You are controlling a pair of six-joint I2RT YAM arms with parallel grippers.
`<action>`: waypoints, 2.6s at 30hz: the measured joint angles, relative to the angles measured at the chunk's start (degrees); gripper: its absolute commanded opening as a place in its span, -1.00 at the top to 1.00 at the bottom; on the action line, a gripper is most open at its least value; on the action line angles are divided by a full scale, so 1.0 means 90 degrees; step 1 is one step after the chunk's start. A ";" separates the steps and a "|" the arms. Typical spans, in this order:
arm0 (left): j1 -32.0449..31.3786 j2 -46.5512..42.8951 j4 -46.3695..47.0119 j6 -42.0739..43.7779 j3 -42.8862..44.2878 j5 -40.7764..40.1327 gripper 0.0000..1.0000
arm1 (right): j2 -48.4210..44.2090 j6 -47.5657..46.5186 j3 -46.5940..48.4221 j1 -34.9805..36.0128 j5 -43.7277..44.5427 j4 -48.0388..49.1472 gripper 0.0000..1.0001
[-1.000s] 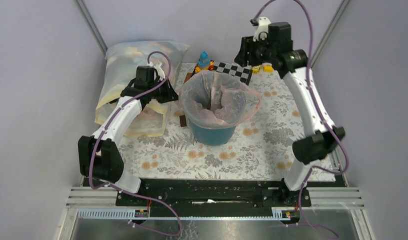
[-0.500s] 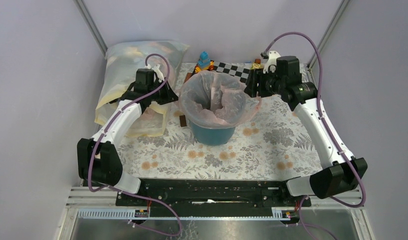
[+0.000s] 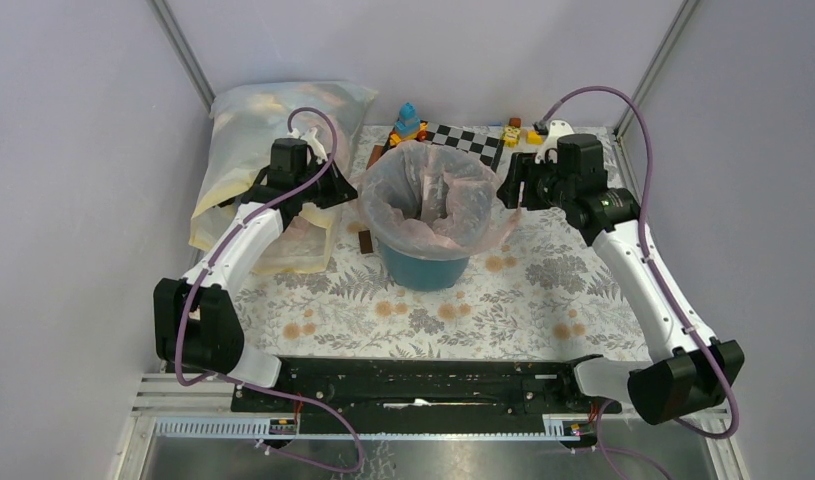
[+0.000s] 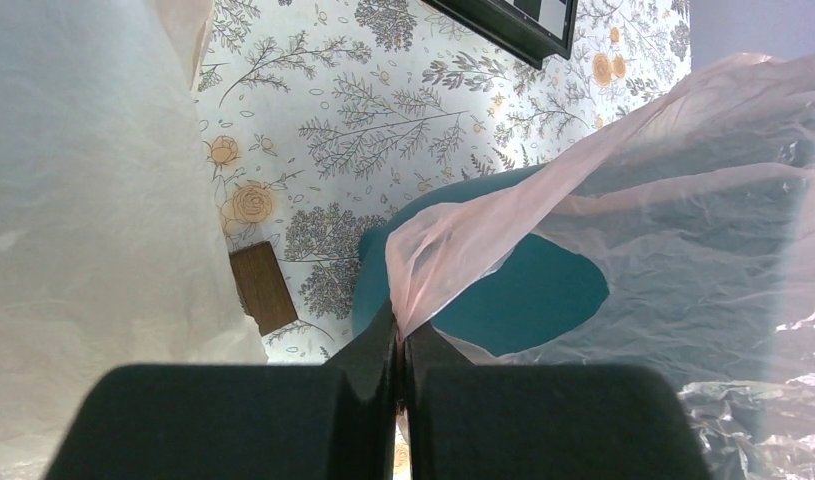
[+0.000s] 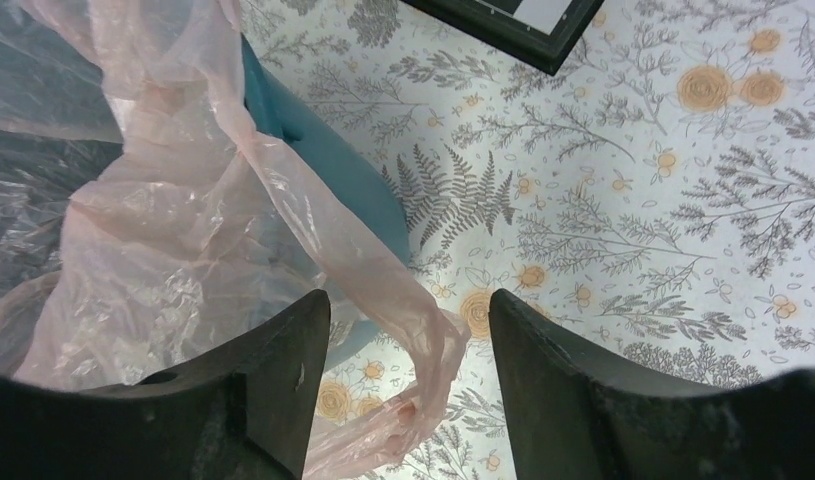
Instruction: Put the trash bags into the trash bin
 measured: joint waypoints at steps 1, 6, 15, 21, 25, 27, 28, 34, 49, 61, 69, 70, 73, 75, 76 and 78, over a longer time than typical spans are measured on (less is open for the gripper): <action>0.0000 0.0000 0.0005 -0.0007 0.0000 0.0000 1.00 | -0.0056 0.0007 0.0000 0.0000 0.0002 0.0019 -0.31; 0.0000 0.0000 0.0053 -0.0051 0.0000 0.0022 1.00 | -0.0313 0.0024 0.0000 0.0000 0.0092 0.0085 -0.25; 0.0000 0.0000 0.0121 -0.0085 -0.0015 0.0041 1.00 | -0.0512 0.0092 -0.0512 0.0000 0.0112 0.0143 -0.15; 0.0000 0.0000 0.0253 -0.0126 -0.0095 0.0078 1.00 | -0.0476 0.0211 -0.0901 0.0000 0.0131 0.0335 1.00; -0.0005 0.0000 0.0340 -0.0153 -0.0238 0.0058 1.00 | -0.0454 0.0379 -0.1180 0.0000 0.0318 0.0549 1.00; -0.0012 0.0002 0.0398 -0.0160 -0.0340 0.0036 1.00 | -0.0423 0.0474 -0.1302 0.0000 0.0454 0.0653 1.00; -0.0017 0.0002 0.0461 -0.0180 -0.0418 0.0032 1.00 | -0.0403 0.0505 -0.1345 0.0000 0.0495 0.0707 1.00; -0.0104 0.0061 0.0787 -0.0323 -0.0848 0.0019 1.00 | -0.0029 0.0758 -0.1688 0.0000 0.0554 0.1137 1.00; -0.0427 0.0214 0.1343 -0.0471 -0.1307 -0.0027 1.00 | 0.0721 0.1214 -0.2606 0.0000 -0.0066 0.2079 1.00; -0.0500 0.0262 0.2127 -0.0716 -0.2025 -0.0024 1.00 | 0.1275 0.1365 -0.2963 0.0000 -0.0296 0.2599 0.86; -0.0500 -0.0537 0.2076 -0.0702 -0.2154 -0.0595 0.29 | 0.0423 0.1144 -0.2922 0.0000 0.0287 0.2013 -0.15; -0.0500 -0.0765 0.2079 -0.0704 -0.2191 -0.0753 0.20 | 0.0216 0.1110 -0.2863 0.0000 0.0393 0.1887 -0.15; -0.0500 -0.1331 0.2074 -0.0704 -0.2256 -0.1105 -0.02 | -0.0340 0.0964 -0.2448 0.0000 0.0833 0.1418 -0.15; -0.0500 -0.1671 0.2067 -0.0716 -0.2307 -0.1326 -0.18 | -0.0588 0.0877 -0.2062 0.0000 0.1083 0.1110 -0.10; -0.0500 -0.1819 0.2033 -0.0736 -0.2314 -0.1445 -0.26 | -0.0690 0.0833 -0.1868 0.0000 0.1166 0.0971 -0.06; -0.0500 -0.2076 0.1979 -0.0741 -0.2339 -0.1656 -0.38 | -0.0862 0.0736 -0.1426 0.0000 0.1231 0.0675 0.07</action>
